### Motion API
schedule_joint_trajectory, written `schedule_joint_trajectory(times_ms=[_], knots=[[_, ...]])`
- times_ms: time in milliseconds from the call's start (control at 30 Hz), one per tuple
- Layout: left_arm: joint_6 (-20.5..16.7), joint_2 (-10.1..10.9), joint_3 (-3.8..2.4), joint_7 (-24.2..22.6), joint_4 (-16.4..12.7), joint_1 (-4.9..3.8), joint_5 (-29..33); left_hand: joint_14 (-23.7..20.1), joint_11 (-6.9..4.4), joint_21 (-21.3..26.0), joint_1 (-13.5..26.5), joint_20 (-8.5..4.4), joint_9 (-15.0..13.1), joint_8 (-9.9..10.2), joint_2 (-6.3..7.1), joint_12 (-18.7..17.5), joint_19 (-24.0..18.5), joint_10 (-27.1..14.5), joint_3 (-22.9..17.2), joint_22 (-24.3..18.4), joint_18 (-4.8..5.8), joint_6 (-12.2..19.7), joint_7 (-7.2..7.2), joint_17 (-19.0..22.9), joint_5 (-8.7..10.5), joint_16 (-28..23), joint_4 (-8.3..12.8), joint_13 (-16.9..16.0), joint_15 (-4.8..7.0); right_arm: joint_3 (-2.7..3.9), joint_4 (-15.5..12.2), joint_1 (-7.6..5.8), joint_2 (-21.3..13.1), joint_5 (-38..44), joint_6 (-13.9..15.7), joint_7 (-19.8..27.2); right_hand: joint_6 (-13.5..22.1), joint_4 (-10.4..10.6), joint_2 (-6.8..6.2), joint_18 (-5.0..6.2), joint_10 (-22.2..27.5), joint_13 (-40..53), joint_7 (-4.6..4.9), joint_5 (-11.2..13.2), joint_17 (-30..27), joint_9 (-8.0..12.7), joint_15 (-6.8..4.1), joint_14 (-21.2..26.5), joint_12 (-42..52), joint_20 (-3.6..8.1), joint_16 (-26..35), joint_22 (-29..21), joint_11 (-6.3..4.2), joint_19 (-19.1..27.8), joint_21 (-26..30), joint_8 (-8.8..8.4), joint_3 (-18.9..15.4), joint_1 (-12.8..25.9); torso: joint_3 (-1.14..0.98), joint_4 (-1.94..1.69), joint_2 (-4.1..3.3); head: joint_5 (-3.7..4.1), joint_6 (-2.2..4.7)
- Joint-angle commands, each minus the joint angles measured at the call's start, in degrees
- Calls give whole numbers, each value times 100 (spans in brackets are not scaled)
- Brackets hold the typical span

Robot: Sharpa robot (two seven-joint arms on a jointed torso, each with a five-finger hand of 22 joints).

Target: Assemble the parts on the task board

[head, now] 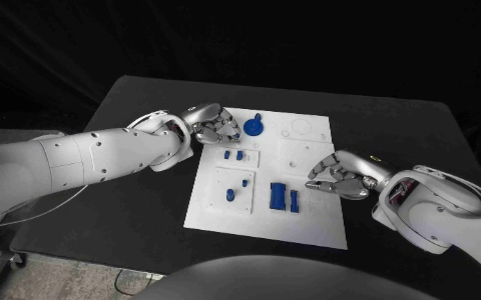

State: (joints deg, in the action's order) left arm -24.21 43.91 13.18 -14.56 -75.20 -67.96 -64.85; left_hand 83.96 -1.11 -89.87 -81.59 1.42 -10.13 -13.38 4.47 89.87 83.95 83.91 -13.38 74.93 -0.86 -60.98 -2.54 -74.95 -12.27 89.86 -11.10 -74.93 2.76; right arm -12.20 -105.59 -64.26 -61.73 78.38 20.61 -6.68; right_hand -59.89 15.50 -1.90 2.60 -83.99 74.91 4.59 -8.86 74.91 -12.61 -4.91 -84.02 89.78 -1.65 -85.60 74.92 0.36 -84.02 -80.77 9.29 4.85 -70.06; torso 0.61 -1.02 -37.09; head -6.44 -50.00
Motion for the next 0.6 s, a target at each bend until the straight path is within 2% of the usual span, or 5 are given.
schedule_joint_trajectory(times_ms=[33, 267, 600], knots=[[252, -37, 1, -77, 38, 43, 394, 604, 16, -13, 6, -13, -11, 28, -42, 13, 605, 609, 33, 1507, 86, 50, -6, -1505, -43, 14, 3, -1507, -3, 0, 0, 5, -6, -16, -43, -34, -44, -8, 1, -39, -601, 1509, 11, 31, 527, -8, 47, -421, 22, -30, 32, 1218, 9, -224, 28, 29, -26, -58, 1, 0, -5, 14, 0], [249, -151, -3, -154, 148, 180, 560, 604, 36, -13, -35, 0, -22, 50, -75, 13, 605, 609, 58, 1507, 86, 52, -44, -1505, -149, 14, 13, -1507, -16, 0, -12, 7, -29, -17, -43, -39, -43, -10, 4, -39, -601, 1509, 10, 34, 527, -9, 46, -421, 22, -30, 32, 1218, 9, -224, 28, 28, -25, -63, 2, -6, -6, 42, 0], [56, -196, -5, -289, 194, 219, 591, 604, 46, -13, -89, 13, -33, 66, -85, 13, 605, 609, 77, 1507, 86, 49, -56, -1505, -219, 14, 41, -1507, -28, 0, -17, 13, -44, -31, -25, -25, -43, -13, 7, -40, -601, 1509, 9, 36, 528, -10, 46, -421, 22, -30, 31, 1219, 8, -225, 26, 28, -24, -68, 1, -1, 0, 56, 0]])
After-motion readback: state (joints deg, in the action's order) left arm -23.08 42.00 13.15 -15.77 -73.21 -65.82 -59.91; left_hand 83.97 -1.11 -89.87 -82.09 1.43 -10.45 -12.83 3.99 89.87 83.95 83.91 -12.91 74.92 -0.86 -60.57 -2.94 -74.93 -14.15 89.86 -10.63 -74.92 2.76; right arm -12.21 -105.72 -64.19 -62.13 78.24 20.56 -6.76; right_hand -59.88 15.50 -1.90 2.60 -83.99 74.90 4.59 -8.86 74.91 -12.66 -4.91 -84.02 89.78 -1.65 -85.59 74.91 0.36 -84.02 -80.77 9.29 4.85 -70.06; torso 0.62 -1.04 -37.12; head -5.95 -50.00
